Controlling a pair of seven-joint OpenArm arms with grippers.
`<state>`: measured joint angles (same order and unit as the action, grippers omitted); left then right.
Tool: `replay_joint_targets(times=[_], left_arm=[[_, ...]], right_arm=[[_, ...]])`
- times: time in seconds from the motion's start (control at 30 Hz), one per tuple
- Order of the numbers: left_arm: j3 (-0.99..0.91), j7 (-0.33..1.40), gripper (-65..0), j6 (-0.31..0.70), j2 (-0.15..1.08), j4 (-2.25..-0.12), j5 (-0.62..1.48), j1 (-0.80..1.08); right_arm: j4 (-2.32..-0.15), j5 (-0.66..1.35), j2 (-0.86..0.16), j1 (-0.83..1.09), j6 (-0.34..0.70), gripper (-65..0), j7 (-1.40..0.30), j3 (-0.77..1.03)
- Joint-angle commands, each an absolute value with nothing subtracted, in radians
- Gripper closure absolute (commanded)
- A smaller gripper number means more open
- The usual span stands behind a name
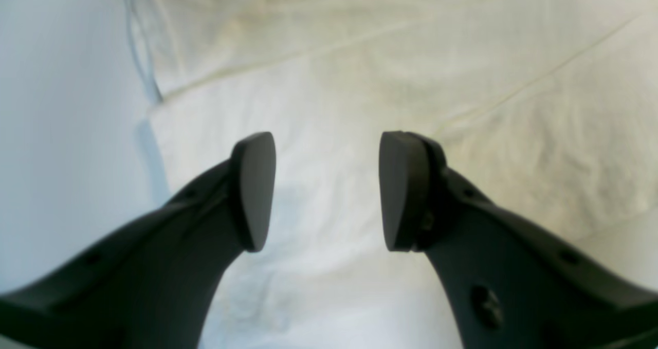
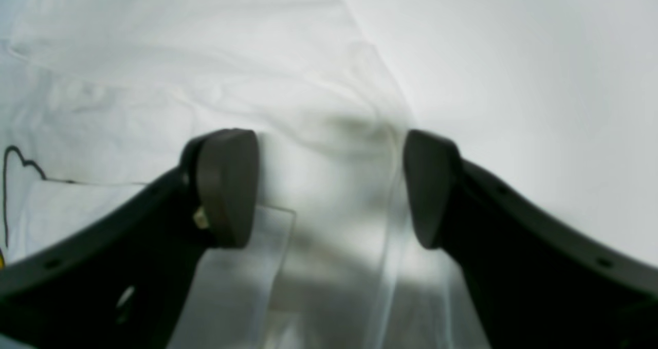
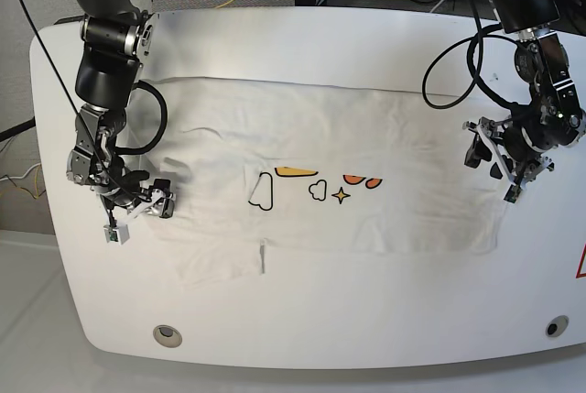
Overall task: Fold the T-shirt properly
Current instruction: 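Move both grippers down onto the shirt's collar-side corners, then adjust both grippers along the collar edge to grasp positions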
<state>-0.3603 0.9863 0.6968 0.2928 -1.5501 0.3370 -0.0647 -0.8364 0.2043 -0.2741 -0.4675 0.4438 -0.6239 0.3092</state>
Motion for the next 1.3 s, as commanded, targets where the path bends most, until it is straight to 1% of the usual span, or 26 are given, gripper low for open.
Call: replay_joint_targets(times=[0.0,0.4,0.47,0.53,0.67,1.0,1.13,1.2,1.27], left_arm=[[-0.371,0.983,-30.5,0.698,0.309,-1.577,0.346,-0.077],[-0.378,0.991,-30.1,0.698,0.311,-1.556,0.358,-0.072],[-0.381,0.968,-30.6,0.698,0.316,-1.525,0.361,-0.077],[-0.385,0.963,-30.6,0.698,0.317,-1.516,0.363,-0.074],[-0.391,0.954,-30.6,0.698,0.318,-1.502,0.366,-0.073],[-0.380,0.958,-30.5,0.698,0.319,-1.505,0.376,-0.069],[-0.382,0.963,-31.3,0.696,0.319,-1.528,0.409,-0.067],[-0.383,0.973,-33.8,0.687,0.318,-1.586,0.489,-0.050],[-0.383,0.973,-36.2,0.684,0.320,-1.605,0.509,-0.040]], right_arm=[[-0.840,0.225,-0.289,-0.493,0.445,-43.2,-0.613,0.311],[-0.829,0.343,-0.287,-0.478,0.508,-43.0,-0.699,0.320],[-0.832,0.350,-0.282,-0.461,0.561,-42.8,-0.760,0.315],[-0.837,0.352,-0.280,-0.455,0.574,-42.7,-0.776,0.315],[-0.844,0.360,-0.279,-0.441,0.586,-42.5,-0.790,0.316],[-0.866,0.381,-0.289,-0.442,0.579,-42.6,-0.807,0.320],[-0.923,0.377,-0.294,-0.425,0.580,-42.6,-0.827,0.328],[-1.058,0.398,-0.303,-0.391,0.585,-43.4,-0.877,0.363],[-1.120,0.402,-0.306,-0.370,0.585,-43.4,-0.902,0.378]])
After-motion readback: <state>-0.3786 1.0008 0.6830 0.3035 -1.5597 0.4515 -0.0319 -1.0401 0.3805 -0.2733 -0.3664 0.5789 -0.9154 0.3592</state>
